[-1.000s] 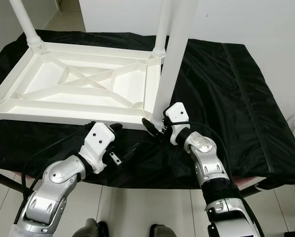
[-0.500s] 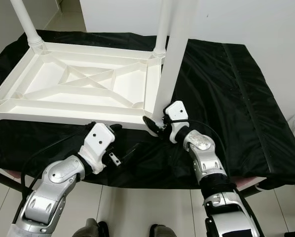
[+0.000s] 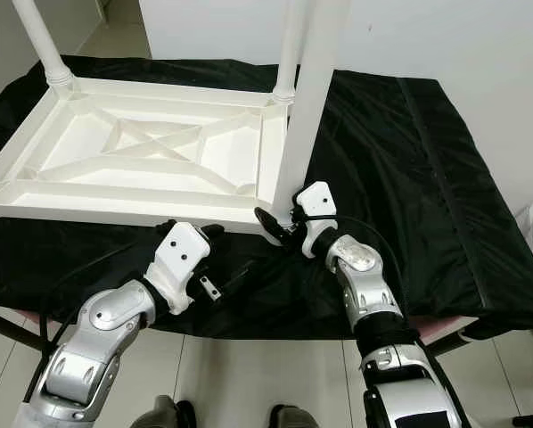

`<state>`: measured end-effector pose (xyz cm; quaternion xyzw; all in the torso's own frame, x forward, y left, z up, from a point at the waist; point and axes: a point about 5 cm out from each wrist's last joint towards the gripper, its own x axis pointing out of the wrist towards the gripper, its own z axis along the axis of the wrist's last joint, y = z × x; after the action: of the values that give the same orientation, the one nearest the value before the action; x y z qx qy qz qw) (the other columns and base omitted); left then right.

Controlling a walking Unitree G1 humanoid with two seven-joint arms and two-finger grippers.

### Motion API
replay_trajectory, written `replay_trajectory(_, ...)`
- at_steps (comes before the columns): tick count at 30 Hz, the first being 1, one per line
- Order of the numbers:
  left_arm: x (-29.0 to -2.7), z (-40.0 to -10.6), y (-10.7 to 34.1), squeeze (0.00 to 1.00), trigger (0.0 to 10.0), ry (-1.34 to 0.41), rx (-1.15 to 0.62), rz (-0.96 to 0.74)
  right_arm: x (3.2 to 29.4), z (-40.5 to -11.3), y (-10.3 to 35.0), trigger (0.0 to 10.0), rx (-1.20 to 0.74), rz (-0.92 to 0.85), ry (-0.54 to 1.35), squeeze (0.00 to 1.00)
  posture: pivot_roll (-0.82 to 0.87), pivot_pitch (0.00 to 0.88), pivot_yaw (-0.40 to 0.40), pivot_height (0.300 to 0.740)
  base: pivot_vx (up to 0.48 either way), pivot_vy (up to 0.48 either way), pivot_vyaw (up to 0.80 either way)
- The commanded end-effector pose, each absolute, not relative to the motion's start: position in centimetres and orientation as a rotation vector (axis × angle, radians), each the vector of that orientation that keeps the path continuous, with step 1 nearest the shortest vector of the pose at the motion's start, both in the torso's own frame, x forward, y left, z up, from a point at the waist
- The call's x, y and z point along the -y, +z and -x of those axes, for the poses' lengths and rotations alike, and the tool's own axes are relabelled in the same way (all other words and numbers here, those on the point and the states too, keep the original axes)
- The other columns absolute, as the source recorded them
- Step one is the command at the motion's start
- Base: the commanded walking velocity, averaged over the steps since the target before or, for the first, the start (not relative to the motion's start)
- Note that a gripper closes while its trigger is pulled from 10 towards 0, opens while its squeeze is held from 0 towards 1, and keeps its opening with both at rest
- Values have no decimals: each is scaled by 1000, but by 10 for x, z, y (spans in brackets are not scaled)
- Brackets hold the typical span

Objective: Building children table

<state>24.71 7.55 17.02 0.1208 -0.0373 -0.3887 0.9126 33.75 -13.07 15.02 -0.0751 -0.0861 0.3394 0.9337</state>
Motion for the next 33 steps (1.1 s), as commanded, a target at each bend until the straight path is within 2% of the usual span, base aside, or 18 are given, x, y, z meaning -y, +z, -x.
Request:
replay_trajectory(1, -74, -246, 172, 0, 10000, -793, 81, -248, 122, -333, 143, 10000, 152, 90, 695, 0, -77, 148, 15, 740, 0, 0, 0)
replay_trajectory(6, -74, -246, 172, 0, 10000, -794, 82, -246, 117, -330, 141, 10000, 146, 65, 641, 0, -80, 148, 15, 740, 0, 0, 0)
replay_trajectory(14, -72, -246, 172, 0, 10000, -799, 82, -244, 103, -322, 127, 10000, 60, 4, 294, 0, -84, 146, 13, 740, 0, 0, 0)
replay_trajectory(18, -71, -246, 172, 0, 10000, -801, 84, -245, 91, -314, 122, 10000, 33, -34, 185, 0, -82, 142, 10, 740, 0, 0, 0)
replay_trajectory(23, -71, -246, 172, 0, 10000, -801, 87, -244, 70, -306, 126, 10000, 50, -50, 220, 0, -80, 137, 8, 740, 0, 0, 0)
replay_trajectory(27, -70, -246, 172, 0, 10000, -800, 87, -244, 74, -305, 130, 10000, 59, -71, 219, 0, -81, 135, 8, 740, 0, 0, 0)
replay_trajectory(28, -70, -247, 172, 0, 10000, -800, 87, -243, 77, -306, 132, 10000, 74, -72, 232, 1000, -81, 133, 6, 740, 0, 0, 0)
replay_trajectory(33, -70, -247, 172, 0, 10000, -800, 89, -244, 84, -307, 139, 10000, 111, -57, 255, 1000, -84, 123, 3, 740, 0, 0, 0)
